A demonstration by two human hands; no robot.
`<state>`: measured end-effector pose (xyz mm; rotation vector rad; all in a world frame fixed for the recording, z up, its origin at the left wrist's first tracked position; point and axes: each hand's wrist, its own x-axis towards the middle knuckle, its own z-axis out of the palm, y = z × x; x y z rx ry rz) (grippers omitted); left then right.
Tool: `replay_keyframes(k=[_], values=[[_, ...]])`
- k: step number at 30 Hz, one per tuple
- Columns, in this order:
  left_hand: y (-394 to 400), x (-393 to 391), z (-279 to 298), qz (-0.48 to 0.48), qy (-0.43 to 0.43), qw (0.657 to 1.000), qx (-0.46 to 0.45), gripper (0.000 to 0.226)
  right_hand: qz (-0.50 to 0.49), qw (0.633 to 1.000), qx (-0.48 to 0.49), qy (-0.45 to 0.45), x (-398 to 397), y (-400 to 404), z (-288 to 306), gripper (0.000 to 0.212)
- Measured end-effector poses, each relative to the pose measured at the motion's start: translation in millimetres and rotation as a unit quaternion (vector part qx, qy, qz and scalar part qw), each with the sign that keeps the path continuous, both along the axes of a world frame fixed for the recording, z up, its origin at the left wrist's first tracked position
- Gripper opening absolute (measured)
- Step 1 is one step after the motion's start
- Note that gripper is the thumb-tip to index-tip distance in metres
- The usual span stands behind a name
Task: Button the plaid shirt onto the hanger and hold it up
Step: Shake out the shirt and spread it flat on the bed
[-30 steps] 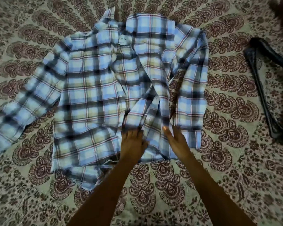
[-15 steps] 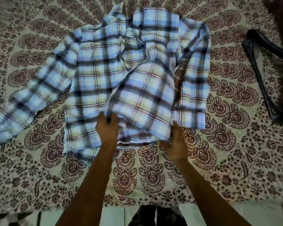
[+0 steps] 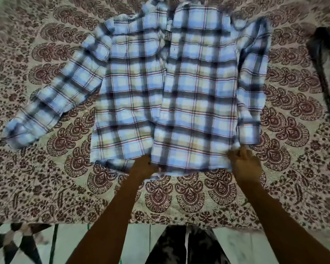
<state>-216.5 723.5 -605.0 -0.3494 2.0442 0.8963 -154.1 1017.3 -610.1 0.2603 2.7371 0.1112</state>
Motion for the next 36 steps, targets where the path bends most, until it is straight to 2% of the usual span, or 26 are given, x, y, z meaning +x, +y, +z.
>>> replay_keyframes(k=[2, 3, 6, 8, 9, 12, 13, 15, 17, 20, 22, 24, 25, 27, 30, 33, 35, 36], values=[[-6, 11, -4, -0.022, 0.074, 0.995, -0.070, 0.018, -0.039, 0.997, 0.006, -0.067, 3, -2, 0, 0.058], [-9, 14, -4, 0.008, 0.095, 0.991, -0.088, 0.009, -0.048, 0.996, -0.001, -0.071, 5, -6, -2, 0.064], [-20, 21, -4, 0.102, 0.158, 0.977, -0.106, 0.004, -0.031, 0.996, -0.053, -0.070, 10, -32, -4, 0.082], [-27, 18, -5, 0.085, 0.209, 0.965, -0.134, 0.017, 0.036, 0.996, -0.081, -0.024, 12, -57, -7, 0.092], [-30, 15, -5, 0.045, 0.231, 0.961, -0.146, 0.027, 0.076, 0.994, -0.083, -0.011, 13, -69, -12, 0.091], [-32, 4, -9, -0.170, 0.260, 0.931, -0.190, 0.053, 0.146, 0.984, -0.103, -0.015, 7, -102, -16, 0.086], [-31, 1, -12, -0.235, 0.268, 0.911, -0.208, 0.055, 0.161, 0.981, -0.105, -0.024, 3, -110, -17, 0.085], [-31, -7, -18, -0.303, 0.275, 0.884, -0.228, 0.055, 0.177, 0.979, -0.089, -0.049, -4, -120, -18, 0.081], [-33, -15, -26, -0.326, 0.285, 0.870, -0.235, 0.053, 0.178, 0.977, -0.095, -0.075, -10, -125, -17, 0.076], [-38, -23, -25, -0.379, 0.271, 0.855, -0.228, 0.031, 0.190, 0.968, -0.135, -0.090, -14, -124, -17, 0.072], [-43, -25, -22, -0.364, 0.287, 0.864, -0.195, 0.017, 0.194, 0.964, -0.162, -0.082, -18, -117, -16, 0.071], [-54, -25, -22, -0.322, 0.316, 0.882, -0.133, 0.025, 0.201, 0.956, -0.208, -0.042, -20, -108, -11, 0.058], [-63, -23, -22, -0.319, 0.331, 0.881, -0.114, 0.028, 0.209, 0.955, -0.209, -0.018, -19, -102, -11, 0.050], [-82, -19, -20, -0.352, 0.357, 0.857, -0.120, 0.027, 0.231, 0.957, -0.178, 0.009, -17, -92, -11, 0.039], [-101, -18, -16, -0.402, 0.322, 0.829, -0.218, 0.012, 0.239, 0.963, -0.127, -0.020, -12, -87, -14, 0.037], [-102, -22, -8, -0.445, 0.202, 0.820, -0.299, 0.025, 0.211, 0.970, -0.115, -0.037, -12, -87, -15, 0.033], [-94, -25, 0, -0.495, 0.138, 0.786, -0.344, 0.031, 0.225, 0.967, -0.117, -0.030, -11, -88, -17, 0.038], [-88, -26, 2, -0.500, 0.128, 0.780, -0.353, 0.031, 0.243, 0.963, -0.112, -0.029, -10, -89, -18, 0.044]])
